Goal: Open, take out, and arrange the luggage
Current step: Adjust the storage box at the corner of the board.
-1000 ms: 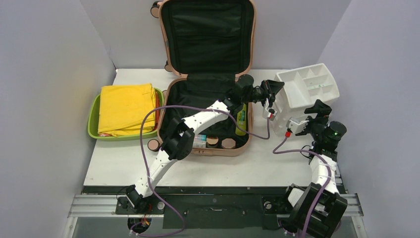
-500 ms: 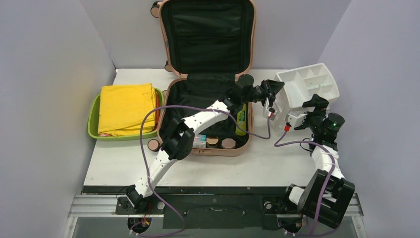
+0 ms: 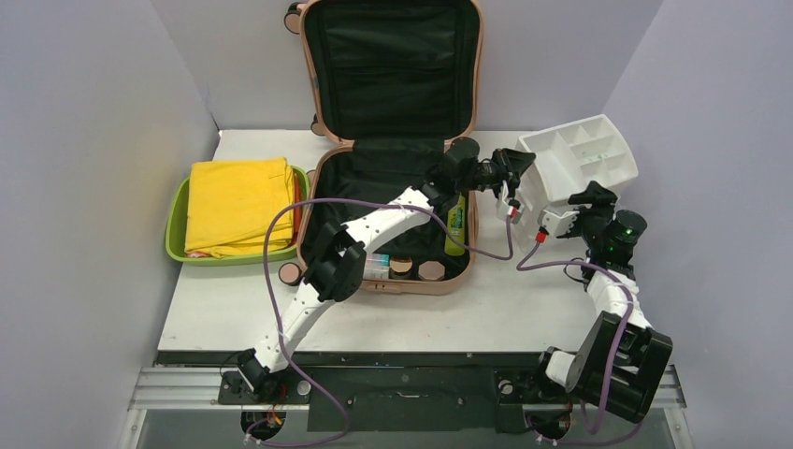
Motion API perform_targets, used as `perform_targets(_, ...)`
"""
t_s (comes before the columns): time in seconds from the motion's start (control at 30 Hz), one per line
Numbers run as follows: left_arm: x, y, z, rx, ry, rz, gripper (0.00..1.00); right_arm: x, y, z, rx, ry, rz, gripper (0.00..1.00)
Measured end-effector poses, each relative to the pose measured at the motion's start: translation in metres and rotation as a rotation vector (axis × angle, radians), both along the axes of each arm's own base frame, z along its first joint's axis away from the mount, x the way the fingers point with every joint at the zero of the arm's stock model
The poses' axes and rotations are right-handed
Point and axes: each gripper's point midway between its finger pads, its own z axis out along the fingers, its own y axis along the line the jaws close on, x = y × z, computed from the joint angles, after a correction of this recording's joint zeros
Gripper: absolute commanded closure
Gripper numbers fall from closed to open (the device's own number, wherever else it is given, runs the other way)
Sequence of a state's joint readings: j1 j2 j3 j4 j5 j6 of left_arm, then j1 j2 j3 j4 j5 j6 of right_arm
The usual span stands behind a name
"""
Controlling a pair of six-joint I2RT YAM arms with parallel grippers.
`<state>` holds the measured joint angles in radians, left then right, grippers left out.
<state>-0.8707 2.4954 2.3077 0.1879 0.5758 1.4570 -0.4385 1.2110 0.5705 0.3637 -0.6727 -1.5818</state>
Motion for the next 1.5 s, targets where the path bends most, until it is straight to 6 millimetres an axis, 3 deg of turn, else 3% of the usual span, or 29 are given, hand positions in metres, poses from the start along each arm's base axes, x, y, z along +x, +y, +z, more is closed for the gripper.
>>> perform_targets(0.23, 0.002, 0.001, 0.002, 0.009, 0.023, 0.004, 1.00, -0.008, 0.001, 0.004, 0.002, 0.009, -0.002, 0.62)
perform_targets(0.5, -0.003, -0.003, 0.003, 0.008, 0.024, -0.005, 1.00, -0.030, 0.001, 0.007, -0.001, 0.025, -0.008, 0.57)
perform_targets(0.53, -0.004, -0.003, 0.003, 0.008, 0.024, -0.007, 1.00, -0.032, 0.001, 0.007, 0.001, 0.027, -0.010, 0.53)
perform_targets(0.57, -0.005, -0.004, 0.003, 0.008, 0.025, -0.008, 1.00, -0.034, 0.002, 0.007, 0.003, 0.027, -0.011, 0.43)
perform_targets(0.6, -0.005, -0.005, 0.003, 0.009, 0.025, -0.009, 1.00, -0.036, 0.002, 0.007, 0.006, 0.026, -0.014, 0.22)
perform_targets(0.63, -0.006, -0.005, 0.003, 0.009, 0.025, -0.011, 1.00, -0.038, 0.002, 0.007, 0.011, 0.025, -0.016, 0.16)
perform_targets(0.9, -0.002, -0.003, 0.002, 0.012, 0.025, 0.018, 1.00, -0.047, 0.000, 0.019, 0.169, -0.007, -0.078, 0.12)
perform_targets(1.17, 0.001, -0.003, 0.003, 0.013, 0.025, 0.036, 1.00, -0.054, -0.009, 0.017, 0.543, 0.017, -0.236, 0.11)
perform_targets(1.37, -0.004, -0.007, 0.001, 0.020, 0.030, 0.036, 1.00, -0.060, -0.011, 0.045, 0.826, -0.039, -0.326, 0.11)
perform_targets(1.5, -0.008, -0.011, -0.001, 0.023, 0.032, 0.037, 1.00, -0.063, -0.003, 0.053, 1.009, 0.001, -0.361, 0.11)
